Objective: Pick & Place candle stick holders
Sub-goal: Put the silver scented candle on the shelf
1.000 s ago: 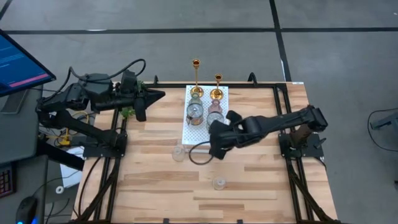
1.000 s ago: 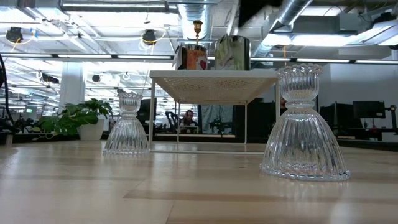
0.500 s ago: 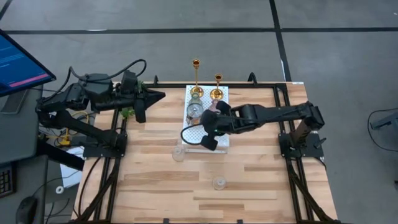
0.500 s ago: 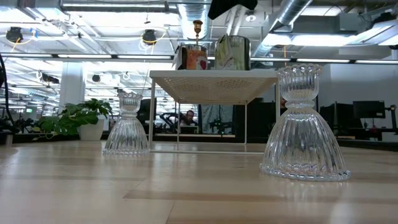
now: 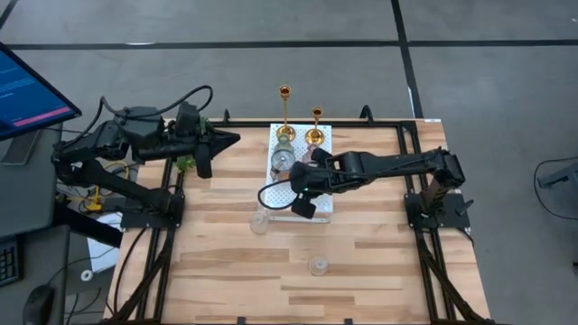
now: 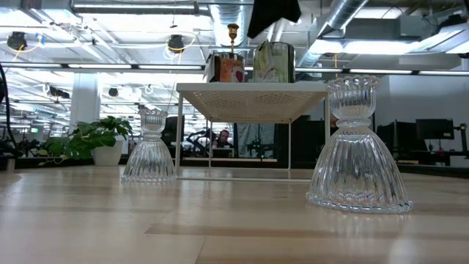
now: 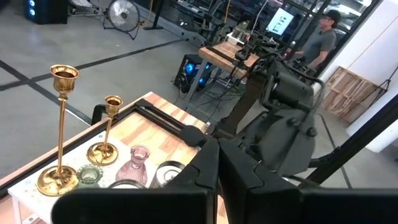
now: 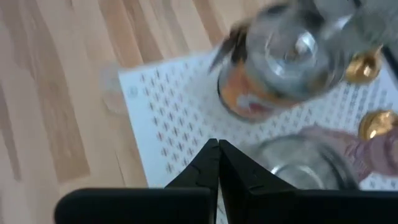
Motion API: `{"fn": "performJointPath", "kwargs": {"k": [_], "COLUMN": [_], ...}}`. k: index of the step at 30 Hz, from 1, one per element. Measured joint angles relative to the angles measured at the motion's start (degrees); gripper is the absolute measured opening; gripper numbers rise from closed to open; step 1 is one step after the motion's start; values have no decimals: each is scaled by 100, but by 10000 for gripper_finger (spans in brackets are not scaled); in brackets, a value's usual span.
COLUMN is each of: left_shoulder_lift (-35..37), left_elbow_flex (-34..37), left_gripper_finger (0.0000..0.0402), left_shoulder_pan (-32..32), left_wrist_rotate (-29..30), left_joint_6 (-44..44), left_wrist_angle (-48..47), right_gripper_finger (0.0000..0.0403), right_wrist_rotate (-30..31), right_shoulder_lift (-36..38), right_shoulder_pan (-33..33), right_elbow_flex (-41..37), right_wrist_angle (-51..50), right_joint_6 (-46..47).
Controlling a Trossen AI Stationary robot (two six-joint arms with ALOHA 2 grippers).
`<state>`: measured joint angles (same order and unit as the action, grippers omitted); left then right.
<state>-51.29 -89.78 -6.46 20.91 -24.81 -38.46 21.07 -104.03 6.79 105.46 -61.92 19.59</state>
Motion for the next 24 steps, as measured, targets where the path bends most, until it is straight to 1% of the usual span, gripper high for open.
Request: {"fn": "performJointPath", "kwargs": {"k": [9, 12, 21, 24], "left_shoulder_lift": [-40, -55, -53, -53], "left_elbow_flex": [0, 0, 0, 0], "left_gripper_finger": [5, 8, 5, 5], "left_shoulder_pan": [0, 0, 0, 0], "left_wrist_rotate": [2, 2, 2, 2], "left_joint_6": [58, 58, 58, 58], "left_wrist_angle": [82, 106, 153, 151], "right_gripper_finger": [0, 0, 0, 0], "right_wrist_rotate": [-42, -31, -14, -7], "right_shoulder_lift": [-85, -87, -94, -82], "right_shoulder_pan": [-201, -202, -211, -81], "right_elbow_flex": [-14, -12, -12, 127], "right_wrist_angle": [-309, -520, -526, -556], "right_joint_6": [-9, -9, -11, -49]}}
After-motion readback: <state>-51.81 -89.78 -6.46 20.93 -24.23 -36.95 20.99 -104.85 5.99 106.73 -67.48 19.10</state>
